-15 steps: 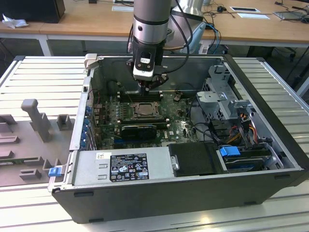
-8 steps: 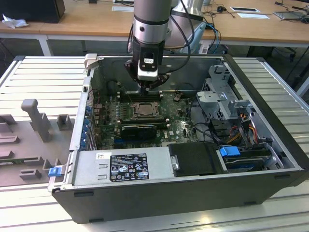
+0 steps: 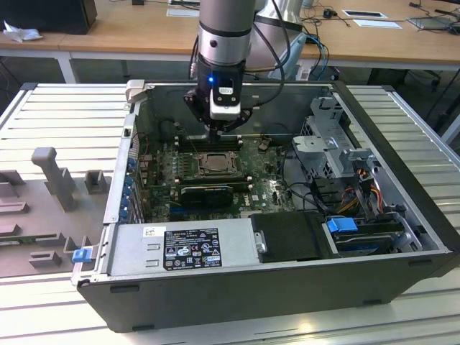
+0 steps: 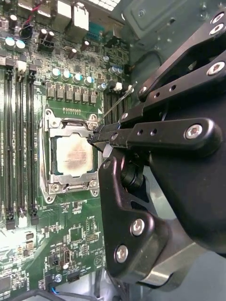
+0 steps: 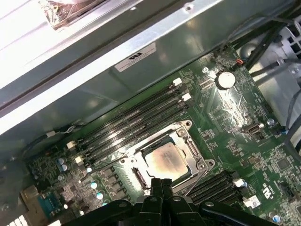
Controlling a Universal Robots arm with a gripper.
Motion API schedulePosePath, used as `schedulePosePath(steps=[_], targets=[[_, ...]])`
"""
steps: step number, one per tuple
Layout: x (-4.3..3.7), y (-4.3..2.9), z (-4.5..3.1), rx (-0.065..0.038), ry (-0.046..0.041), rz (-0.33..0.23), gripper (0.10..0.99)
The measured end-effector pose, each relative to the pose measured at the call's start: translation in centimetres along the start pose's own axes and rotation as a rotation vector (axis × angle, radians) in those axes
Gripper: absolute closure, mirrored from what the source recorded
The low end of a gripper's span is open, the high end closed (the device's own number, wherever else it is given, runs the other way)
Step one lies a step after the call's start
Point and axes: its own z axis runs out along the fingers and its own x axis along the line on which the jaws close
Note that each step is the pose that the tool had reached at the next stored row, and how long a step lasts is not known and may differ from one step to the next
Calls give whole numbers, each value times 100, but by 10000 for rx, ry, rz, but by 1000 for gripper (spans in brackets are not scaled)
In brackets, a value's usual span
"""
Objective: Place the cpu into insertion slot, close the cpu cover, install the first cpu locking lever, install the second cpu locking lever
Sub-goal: 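Install the first cpu locking lever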
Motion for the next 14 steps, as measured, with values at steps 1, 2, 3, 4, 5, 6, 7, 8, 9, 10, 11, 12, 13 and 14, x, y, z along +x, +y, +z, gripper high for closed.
schedulePosePath(steps=[1,2,3,4,5,6,7,8,9,10,11,12,13,14], targets=[[0,0,0,4,1,-85,980],[0,0,0,9,3,-173,980],[0,0,0,12,4,-259,980],[0,0,0,17,5,-346,980],[0,0,0,23,8,-471,980],[0,0,0,28,10,-564,980],[0,0,0,35,14,-690,980],[0,0,0,48,20,-927,980],[0,0,0,56,24,-1090,980],[0,0,0,63,27,-1216,980],[0,0,0,71,31,-1347,980],[0,0,1,77,32,-1482,980],[-1,0,4,89,35,-1747,980],[-1,0,5,99,37,-1948,980]])
